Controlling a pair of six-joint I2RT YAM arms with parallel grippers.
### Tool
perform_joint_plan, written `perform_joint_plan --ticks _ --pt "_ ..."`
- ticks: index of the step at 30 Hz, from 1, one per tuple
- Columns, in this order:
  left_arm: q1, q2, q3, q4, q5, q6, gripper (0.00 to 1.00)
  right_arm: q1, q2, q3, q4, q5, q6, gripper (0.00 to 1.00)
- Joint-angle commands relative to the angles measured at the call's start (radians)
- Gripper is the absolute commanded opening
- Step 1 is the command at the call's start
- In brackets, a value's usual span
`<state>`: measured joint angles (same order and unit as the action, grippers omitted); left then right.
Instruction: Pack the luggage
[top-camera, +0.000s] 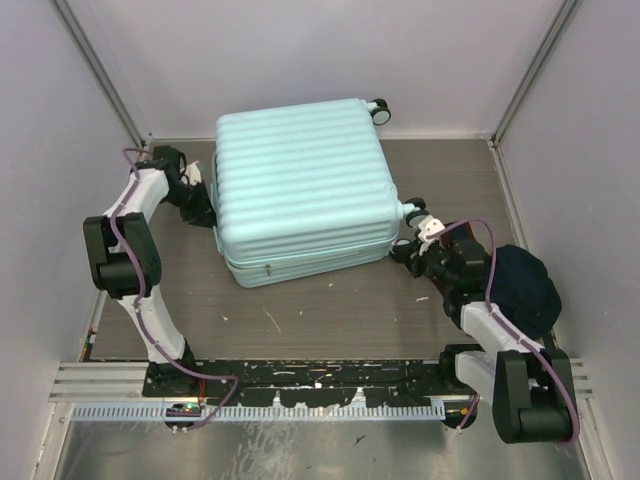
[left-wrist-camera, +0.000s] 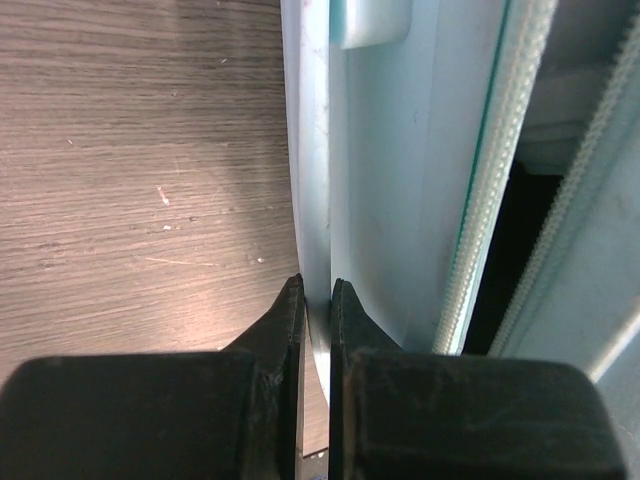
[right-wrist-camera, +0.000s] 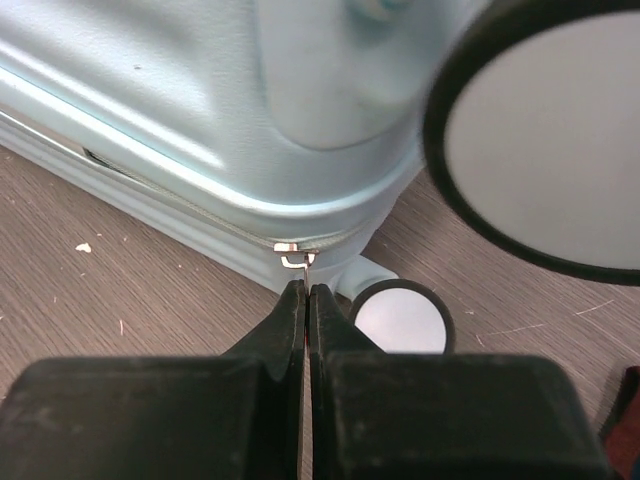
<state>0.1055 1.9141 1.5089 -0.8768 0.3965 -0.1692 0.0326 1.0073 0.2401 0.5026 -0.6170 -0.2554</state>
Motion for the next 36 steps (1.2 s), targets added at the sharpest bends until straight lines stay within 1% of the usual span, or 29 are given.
perform_joint_plan --ticks 1,4,7,11,15,16,19,22,24,27,31,36 --pt "0.074 0.085 0.083 0.107 -0.252 0.145 0.00 -0.190 0.055 0.096 0.097 0.064 -0.012 0.01" --pt "0.074 0.110 0.119 0.094 -0.242 0.159 0.00 -0.233 0.097 0.128 0.105 -0.015 0.005 0.01" --pt "0.074 0.126 0.140 0.090 -0.245 0.178 0.00 -0.242 0.129 0.148 0.117 -0.033 0.000 0.01" --pt "0.077 0.153 0.165 0.086 -0.235 0.200 0.00 -0.244 0.260 0.193 0.202 -0.100 0.025 0.01" --pt "0.077 0.188 0.177 0.089 -0.223 0.213 0.00 -0.247 0.415 0.343 0.178 -0.193 0.133 0.01" --pt "0.078 0.196 0.182 0.084 -0.217 0.216 0.00 -0.250 0.446 0.366 0.196 -0.217 0.180 0.02" --pt "0.077 0.217 0.197 0.083 -0.212 0.232 0.00 -0.251 0.539 0.423 0.266 -0.270 0.247 0.03" --pt "0.076 0.239 0.213 0.083 -0.203 0.255 0.00 -0.244 0.643 0.495 0.283 -0.339 0.292 0.04" --pt "0.073 0.254 0.230 0.079 -0.181 0.261 0.00 -0.230 0.695 0.537 0.306 -0.369 0.327 0.04" --pt "0.060 0.275 0.255 0.075 -0.162 0.278 0.00 -0.202 0.779 0.597 0.379 -0.399 0.436 0.04" --pt "0.039 0.281 0.279 0.083 -0.089 0.300 0.00 -0.150 0.874 0.668 0.459 -0.433 0.578 0.05" --pt "0.022 0.278 0.287 0.100 0.023 0.282 0.00 -0.053 0.884 0.631 0.532 -0.437 0.690 0.05"
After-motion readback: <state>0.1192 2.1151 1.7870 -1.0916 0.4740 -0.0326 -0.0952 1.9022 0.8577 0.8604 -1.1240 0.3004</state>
